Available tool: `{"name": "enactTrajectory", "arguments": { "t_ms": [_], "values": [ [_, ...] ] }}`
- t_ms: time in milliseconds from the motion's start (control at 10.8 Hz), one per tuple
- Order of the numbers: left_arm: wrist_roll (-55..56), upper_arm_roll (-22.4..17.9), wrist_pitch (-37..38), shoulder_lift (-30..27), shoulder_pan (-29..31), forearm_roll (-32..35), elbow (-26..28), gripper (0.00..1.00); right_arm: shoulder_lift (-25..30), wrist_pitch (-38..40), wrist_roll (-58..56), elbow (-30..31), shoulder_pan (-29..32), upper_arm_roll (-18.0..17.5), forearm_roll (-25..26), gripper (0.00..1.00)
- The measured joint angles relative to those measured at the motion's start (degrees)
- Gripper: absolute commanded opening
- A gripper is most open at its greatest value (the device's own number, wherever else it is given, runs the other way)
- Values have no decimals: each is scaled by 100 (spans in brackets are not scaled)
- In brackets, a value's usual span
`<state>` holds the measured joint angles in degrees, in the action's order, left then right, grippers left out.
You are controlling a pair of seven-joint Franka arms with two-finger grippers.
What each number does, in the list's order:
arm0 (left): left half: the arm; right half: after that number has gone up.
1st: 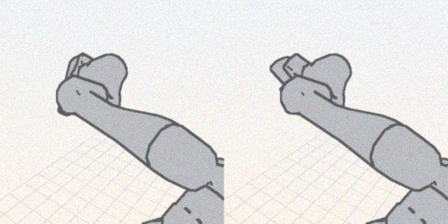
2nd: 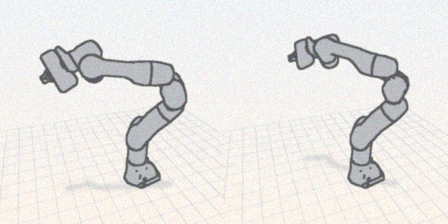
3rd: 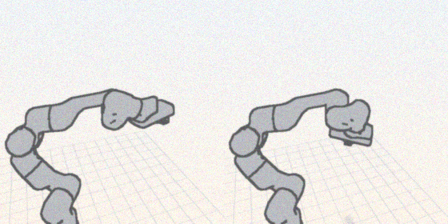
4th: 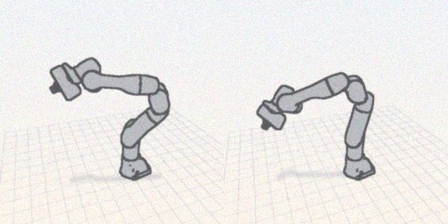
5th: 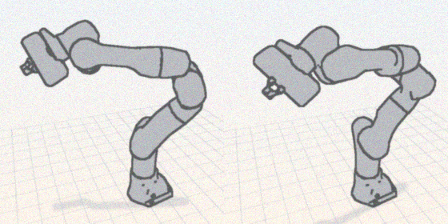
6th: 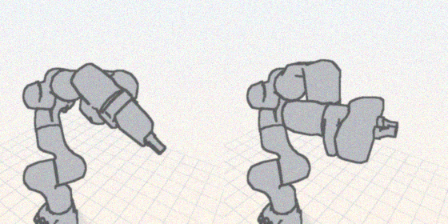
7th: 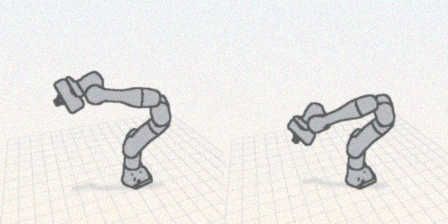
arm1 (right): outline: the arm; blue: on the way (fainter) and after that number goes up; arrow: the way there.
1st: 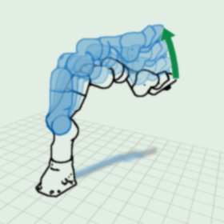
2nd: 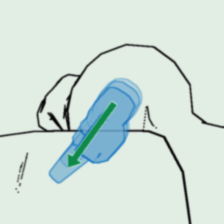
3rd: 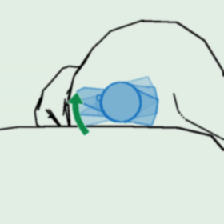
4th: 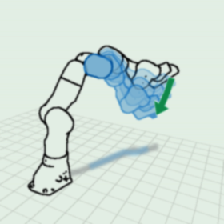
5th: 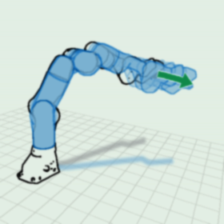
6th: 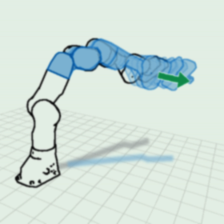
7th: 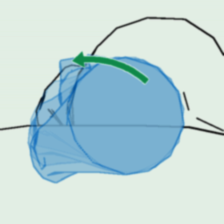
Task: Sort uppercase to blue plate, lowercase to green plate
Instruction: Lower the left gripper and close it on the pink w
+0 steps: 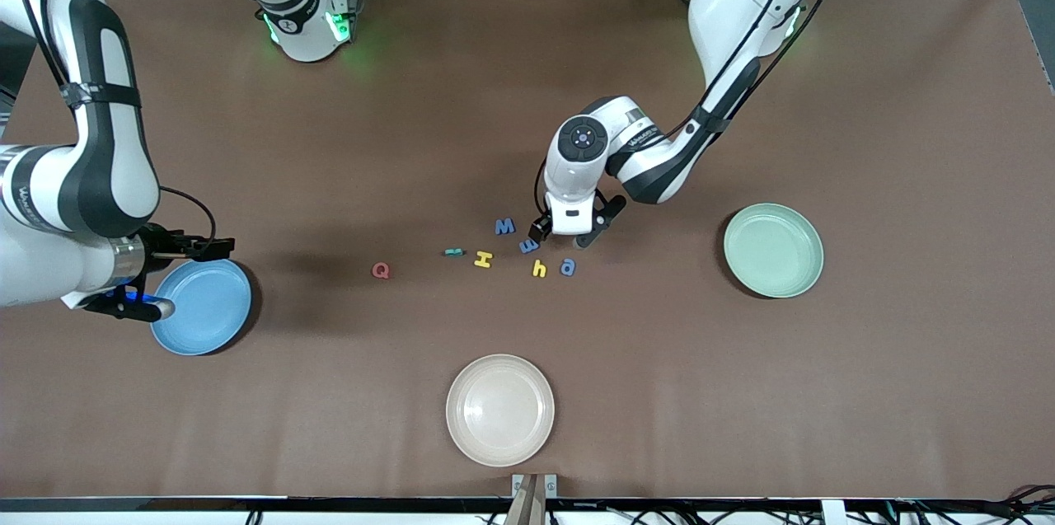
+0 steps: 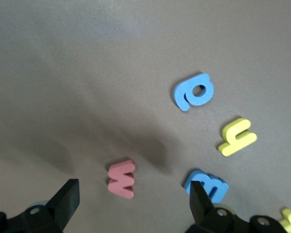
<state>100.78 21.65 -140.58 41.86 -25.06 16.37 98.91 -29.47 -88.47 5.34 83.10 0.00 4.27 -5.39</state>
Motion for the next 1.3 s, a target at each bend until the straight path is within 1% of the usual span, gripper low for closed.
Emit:
{"name": "enactTrajectory", "arguments": {
  "t_ms": [186,465,930,1209,1302],
  "values": [
    [120,-171,-115,111,-197,27,0,87,-12,0,0,0,1,1,0,100],
    [279,-203,-122,133,-273,34,-3,74,-23,-1,0,0,0,1,0,100],
    [286,-204,-116,134,-286,35,-1,57,-79,-16,6,-14,0,-4,-3,100],
    [288,-203,-71,114,-291,35,10,46,-79,-19,12,-25,115,20,-3,100],
    [288,-203,-71,110,-294,52,12,44,-79,-19,12,-29,148,21,-3,100]
  ]
}}
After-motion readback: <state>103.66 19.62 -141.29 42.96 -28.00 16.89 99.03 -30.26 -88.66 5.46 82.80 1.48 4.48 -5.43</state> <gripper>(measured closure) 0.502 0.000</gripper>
